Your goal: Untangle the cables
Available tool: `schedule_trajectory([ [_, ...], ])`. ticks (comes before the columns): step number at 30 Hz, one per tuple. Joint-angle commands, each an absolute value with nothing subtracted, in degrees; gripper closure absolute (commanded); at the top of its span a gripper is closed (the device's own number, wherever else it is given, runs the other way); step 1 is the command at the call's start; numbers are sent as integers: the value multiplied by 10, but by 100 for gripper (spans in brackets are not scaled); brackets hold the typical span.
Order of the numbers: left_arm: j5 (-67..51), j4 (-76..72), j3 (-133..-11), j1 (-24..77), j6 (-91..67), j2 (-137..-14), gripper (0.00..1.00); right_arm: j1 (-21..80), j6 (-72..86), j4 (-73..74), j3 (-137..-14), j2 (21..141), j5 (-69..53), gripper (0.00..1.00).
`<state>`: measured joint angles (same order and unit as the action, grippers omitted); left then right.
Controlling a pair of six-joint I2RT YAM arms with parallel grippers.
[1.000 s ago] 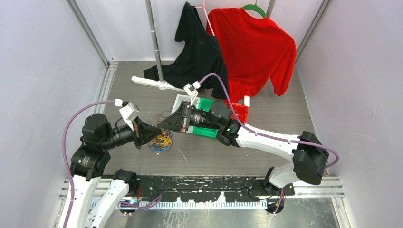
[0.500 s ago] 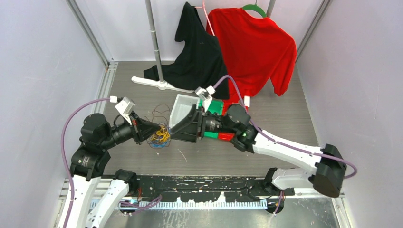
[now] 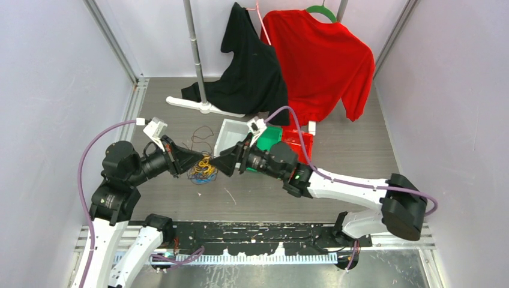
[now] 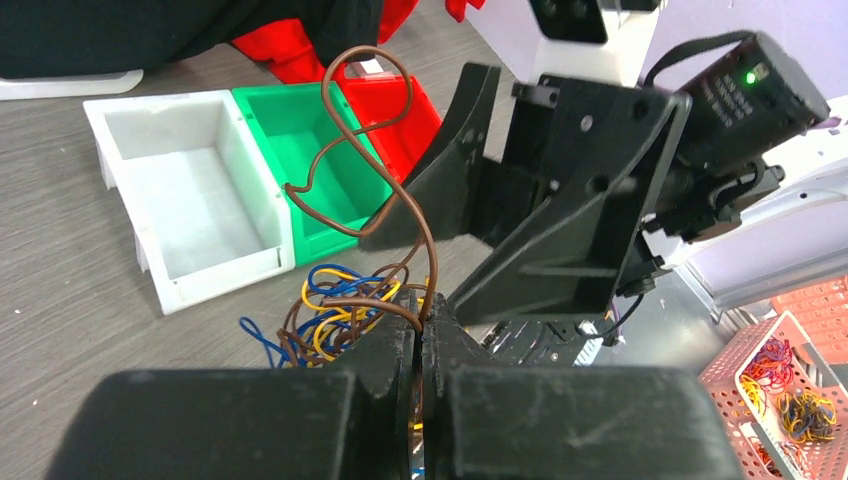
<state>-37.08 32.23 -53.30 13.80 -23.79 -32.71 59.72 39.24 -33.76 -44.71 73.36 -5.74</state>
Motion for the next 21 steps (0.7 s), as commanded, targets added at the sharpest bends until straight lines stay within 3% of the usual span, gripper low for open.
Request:
schedule_trajectory([
  [1, -374, 281, -537, 139, -250, -329, 100, 632, 349, -404, -497, 761, 20, 22],
  [11, -390, 284, -542, 139, -247, -334, 100, 640, 389, -503, -499, 814, 69, 27],
  [18, -401, 294, -539, 139, -225, -328, 100, 640, 404, -492, -498, 807, 106, 33],
  [21, -410, 280, -536, 139, -236, -331, 100, 641, 406, -488, -531, 838, 68, 33],
])
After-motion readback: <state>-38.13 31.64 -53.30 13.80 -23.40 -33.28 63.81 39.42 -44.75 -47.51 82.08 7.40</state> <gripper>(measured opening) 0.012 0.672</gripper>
